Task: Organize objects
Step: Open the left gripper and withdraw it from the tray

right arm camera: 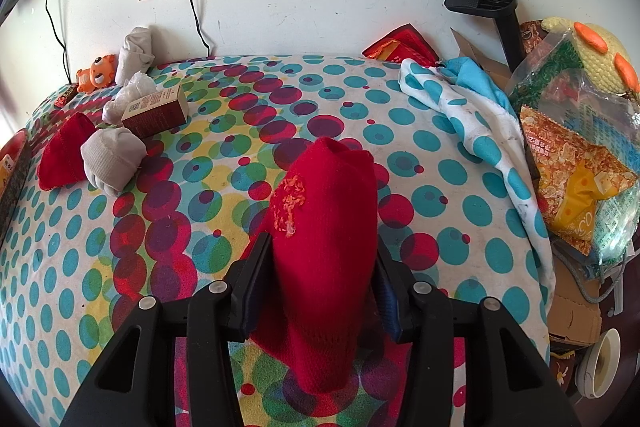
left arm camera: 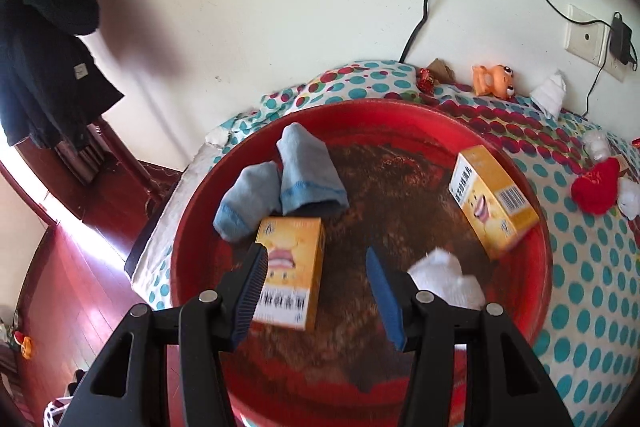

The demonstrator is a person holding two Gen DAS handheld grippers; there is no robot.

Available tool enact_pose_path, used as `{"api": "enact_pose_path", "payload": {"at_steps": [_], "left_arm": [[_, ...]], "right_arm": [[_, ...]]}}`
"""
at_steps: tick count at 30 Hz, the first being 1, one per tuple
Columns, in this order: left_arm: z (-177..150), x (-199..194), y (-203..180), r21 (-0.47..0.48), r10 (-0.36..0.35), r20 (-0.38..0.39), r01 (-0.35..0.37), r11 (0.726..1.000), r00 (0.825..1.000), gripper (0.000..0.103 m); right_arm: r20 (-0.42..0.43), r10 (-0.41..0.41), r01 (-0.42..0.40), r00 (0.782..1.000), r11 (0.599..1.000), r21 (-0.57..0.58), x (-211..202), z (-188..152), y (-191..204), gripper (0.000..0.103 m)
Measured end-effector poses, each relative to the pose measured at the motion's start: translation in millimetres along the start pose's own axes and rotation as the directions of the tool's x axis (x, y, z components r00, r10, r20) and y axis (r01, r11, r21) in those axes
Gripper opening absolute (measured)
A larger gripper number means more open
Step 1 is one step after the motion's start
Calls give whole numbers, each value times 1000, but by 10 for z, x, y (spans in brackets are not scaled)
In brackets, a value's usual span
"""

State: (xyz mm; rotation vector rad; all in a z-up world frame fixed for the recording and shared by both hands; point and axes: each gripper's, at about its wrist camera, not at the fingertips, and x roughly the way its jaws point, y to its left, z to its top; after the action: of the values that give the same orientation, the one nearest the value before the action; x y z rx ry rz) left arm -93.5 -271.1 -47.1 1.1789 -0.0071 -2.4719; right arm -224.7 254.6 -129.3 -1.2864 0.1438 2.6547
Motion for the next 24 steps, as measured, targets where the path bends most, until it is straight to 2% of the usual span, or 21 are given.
{"api": "enact_pose_path", "payload": {"at_steps": [4, 9, 12, 15, 19, 21, 24], "left_arm": [[-231, -93, 17, -26, -17, -1, 17, 1000, 1000, 53], [-421, -157, 78, -58, 34, 20, -33, 998, 999, 53], [-504, -275, 113, -87, 49, 78, -42, 995, 996, 53], [-536, -296, 124, -89, 71, 93, -63, 994, 993, 53], [-596, -247, 129, -105, 8, 67, -1, 994, 998, 54], [-615, -214, 108, -117, -23, 66, 31, 993, 998, 53], [-630, -170, 46, -96, -20, 58, 25, 995, 998, 53]], "right_arm": [[-3, -6, 6, 1000, 1000, 14, 16, -2, -86, 49], [1, -32, 32, 999, 999, 1, 2, -19, -178, 49], [-3, -17, 17, 1000, 1000, 18, 11, -18, -238, 50], [-3, -15, 16, 1000, 1000, 21, 10, -24, -314, 50], [-3, -32, 32, 999, 999, 13, -7, -35, -472, 50], [-3, -26, 26, 1000, 999, 25, 9, -21, -403, 50], [-1, -55, 55, 999, 998, 20, -25, -39, -474, 50]]}}
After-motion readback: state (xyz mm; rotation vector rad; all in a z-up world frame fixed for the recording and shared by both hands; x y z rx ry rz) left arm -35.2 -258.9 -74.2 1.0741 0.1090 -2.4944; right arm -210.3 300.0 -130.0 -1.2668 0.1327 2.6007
